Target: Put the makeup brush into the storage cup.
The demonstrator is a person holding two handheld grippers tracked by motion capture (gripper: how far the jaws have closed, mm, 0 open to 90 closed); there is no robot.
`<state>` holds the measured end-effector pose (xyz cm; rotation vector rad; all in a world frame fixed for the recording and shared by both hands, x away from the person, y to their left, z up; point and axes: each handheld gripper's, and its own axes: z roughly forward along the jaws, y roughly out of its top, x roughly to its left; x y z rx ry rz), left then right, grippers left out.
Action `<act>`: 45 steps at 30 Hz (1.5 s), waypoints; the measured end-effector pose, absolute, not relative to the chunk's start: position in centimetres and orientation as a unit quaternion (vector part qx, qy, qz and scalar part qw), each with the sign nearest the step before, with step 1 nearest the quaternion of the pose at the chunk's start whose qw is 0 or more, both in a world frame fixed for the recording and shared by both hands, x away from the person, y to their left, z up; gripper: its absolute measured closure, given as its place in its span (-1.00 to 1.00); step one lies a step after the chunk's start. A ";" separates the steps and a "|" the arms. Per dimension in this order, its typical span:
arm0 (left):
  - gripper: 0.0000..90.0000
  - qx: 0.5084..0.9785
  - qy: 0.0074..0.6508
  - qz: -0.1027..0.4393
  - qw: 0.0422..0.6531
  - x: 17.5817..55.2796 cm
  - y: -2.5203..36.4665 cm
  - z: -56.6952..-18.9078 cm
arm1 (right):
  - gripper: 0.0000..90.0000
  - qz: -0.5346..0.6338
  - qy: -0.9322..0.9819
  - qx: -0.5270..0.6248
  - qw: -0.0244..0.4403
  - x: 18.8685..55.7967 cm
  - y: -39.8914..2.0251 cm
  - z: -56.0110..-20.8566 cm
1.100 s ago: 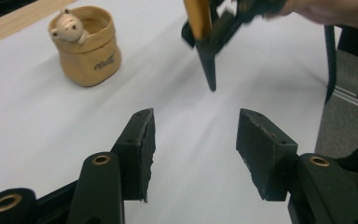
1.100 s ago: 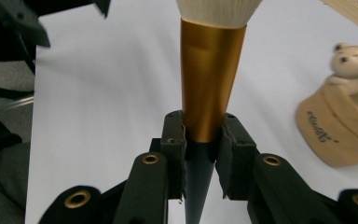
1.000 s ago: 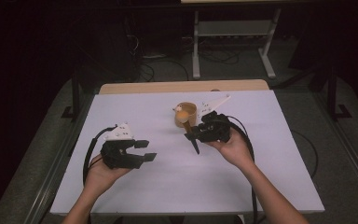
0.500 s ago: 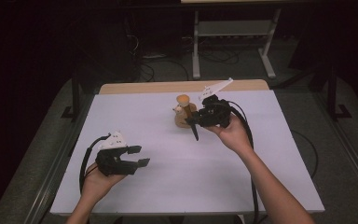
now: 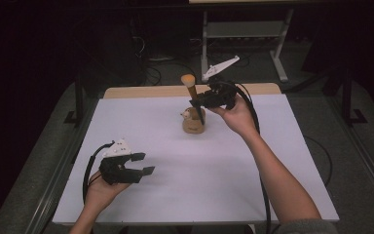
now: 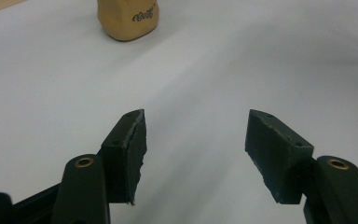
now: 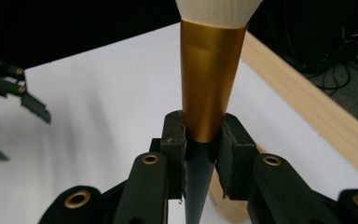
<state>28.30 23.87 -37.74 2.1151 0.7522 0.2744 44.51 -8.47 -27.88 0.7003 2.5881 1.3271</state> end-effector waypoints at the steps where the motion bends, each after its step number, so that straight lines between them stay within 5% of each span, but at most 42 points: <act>1: -0.16 0.845 0.303 0.109 0.428 28.3 23.9 -37.8 | 0.63 0.444 0.862 0.232 0.078 44.9 -8.4 -27.7; 21: -0.19 0.843 0.311 0.108 0.425 28.5 24.4 -38.1 | 0.63 0.450 0.841 0.290 0.076 50.2 -7.2 -29.8; 45: -0.20 0.844 0.310 0.108 0.424 28.6 24.4 -38.1 | 0.63 0.432 0.840 0.321 0.069 51.2 -6.8 -32.8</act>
